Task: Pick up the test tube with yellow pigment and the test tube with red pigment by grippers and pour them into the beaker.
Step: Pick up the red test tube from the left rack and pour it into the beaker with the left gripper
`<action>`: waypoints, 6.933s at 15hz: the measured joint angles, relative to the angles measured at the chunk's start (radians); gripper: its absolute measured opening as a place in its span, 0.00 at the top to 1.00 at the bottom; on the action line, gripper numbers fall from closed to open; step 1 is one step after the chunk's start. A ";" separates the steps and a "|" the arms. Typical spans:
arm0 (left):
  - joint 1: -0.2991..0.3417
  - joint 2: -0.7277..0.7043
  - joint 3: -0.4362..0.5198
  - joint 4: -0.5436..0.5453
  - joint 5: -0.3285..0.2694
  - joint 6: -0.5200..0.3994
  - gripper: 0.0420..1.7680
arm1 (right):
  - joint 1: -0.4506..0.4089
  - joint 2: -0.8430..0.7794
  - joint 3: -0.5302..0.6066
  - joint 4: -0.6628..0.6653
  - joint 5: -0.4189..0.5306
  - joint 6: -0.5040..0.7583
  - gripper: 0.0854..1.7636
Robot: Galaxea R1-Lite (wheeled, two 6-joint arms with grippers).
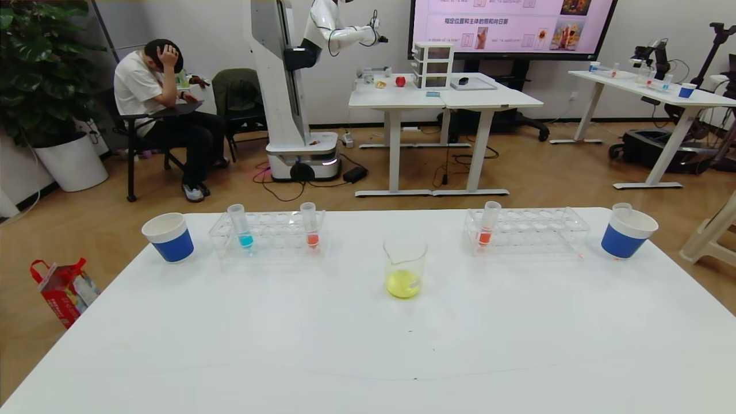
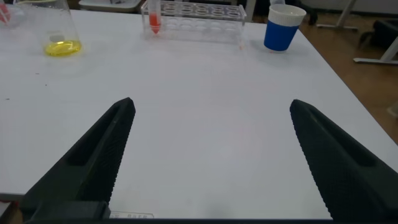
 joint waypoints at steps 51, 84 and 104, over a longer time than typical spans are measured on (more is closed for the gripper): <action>-0.417 2.225 -0.860 -1.360 0.412 0.007 0.72 | 0.000 0.000 0.000 0.000 0.000 -0.001 0.02; -0.478 2.022 -0.625 -1.377 0.430 0.001 0.01 | 0.000 0.000 0.000 0.000 0.001 -0.001 0.02; -0.434 2.254 -0.817 -1.457 0.427 -0.026 0.01 | 0.000 0.000 0.000 0.000 0.001 -0.001 0.02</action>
